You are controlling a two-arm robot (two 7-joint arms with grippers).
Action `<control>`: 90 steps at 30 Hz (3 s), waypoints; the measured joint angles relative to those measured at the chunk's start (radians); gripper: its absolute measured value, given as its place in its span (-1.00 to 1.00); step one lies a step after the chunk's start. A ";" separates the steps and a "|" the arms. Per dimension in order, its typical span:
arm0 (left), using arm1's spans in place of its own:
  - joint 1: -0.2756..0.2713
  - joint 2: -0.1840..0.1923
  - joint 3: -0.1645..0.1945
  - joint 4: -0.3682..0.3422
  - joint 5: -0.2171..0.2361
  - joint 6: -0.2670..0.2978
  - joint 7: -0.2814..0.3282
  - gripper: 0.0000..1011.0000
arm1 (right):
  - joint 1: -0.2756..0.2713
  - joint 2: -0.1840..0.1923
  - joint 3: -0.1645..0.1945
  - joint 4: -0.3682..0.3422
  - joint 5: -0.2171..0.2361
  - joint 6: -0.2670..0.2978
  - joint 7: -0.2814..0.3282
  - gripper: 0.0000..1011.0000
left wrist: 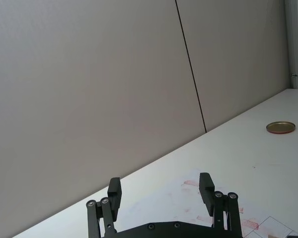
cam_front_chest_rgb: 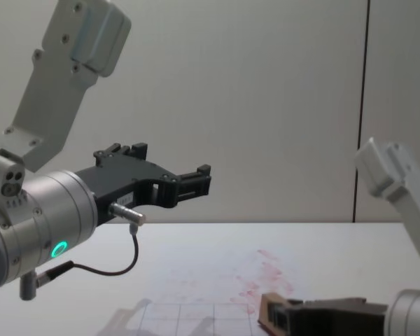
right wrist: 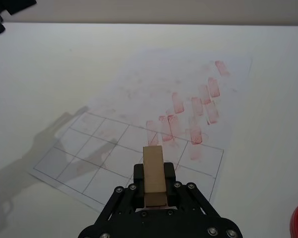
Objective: Use the one hand to pick up the stamp and affix it onto the A4 paper.
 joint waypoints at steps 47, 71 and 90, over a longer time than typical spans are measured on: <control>0.000 0.000 0.000 0.000 0.000 0.000 0.000 0.96 | 0.039 -0.017 0.007 -0.017 -0.028 0.058 -0.032 -0.57; 0.000 0.000 0.000 0.000 0.000 0.000 0.000 0.96 | 0.040 0.003 0.044 -0.176 -0.016 0.006 -0.092 -0.57; 0.000 0.000 0.000 0.000 0.000 0.000 0.000 0.96 | -0.063 0.072 0.105 -0.213 0.050 0.104 -0.231 -0.57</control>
